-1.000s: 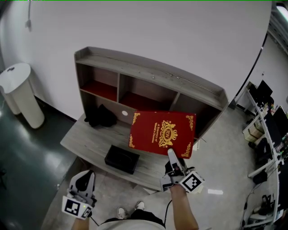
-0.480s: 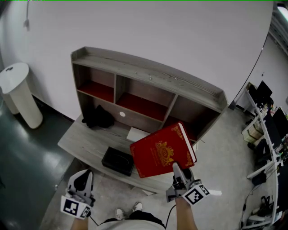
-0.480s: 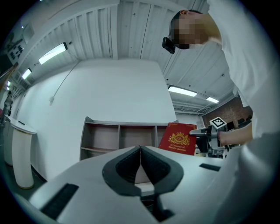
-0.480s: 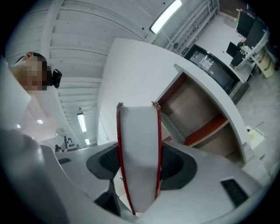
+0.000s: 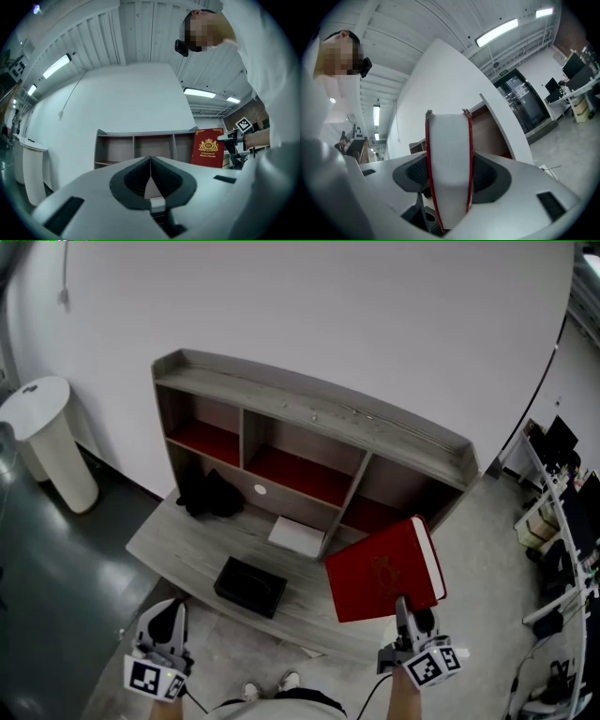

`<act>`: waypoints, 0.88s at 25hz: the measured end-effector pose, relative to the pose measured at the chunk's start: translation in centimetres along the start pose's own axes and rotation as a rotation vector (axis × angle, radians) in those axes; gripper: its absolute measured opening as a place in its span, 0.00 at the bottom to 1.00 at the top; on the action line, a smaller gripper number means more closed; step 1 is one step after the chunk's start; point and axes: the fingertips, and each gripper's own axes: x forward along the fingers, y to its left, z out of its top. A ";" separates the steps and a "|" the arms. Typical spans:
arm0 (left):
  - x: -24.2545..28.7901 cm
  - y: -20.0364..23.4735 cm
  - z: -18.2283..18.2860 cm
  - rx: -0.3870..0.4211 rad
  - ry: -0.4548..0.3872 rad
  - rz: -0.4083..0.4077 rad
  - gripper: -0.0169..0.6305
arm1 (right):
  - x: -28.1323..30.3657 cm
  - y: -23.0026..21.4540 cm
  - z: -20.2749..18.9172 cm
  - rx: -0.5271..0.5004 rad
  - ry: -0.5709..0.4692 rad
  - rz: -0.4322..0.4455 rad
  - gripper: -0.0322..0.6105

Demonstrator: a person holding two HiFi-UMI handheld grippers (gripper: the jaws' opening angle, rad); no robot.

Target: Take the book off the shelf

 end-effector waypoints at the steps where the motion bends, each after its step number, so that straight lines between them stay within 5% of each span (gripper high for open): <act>1: -0.1 0.1 0.2 0.006 0.002 0.008 0.06 | 0.0 -0.3 0.3 -0.021 0.002 -0.006 0.45; 8: -0.6 0.8 -0.6 0.021 0.051 0.050 0.06 | 0.7 -1.0 1.2 -0.090 0.011 -0.011 0.45; 22: 1.4 -0.7 0.0 0.031 0.037 0.037 0.06 | 2.3 -0.4 0.2 -0.060 0.026 0.045 0.45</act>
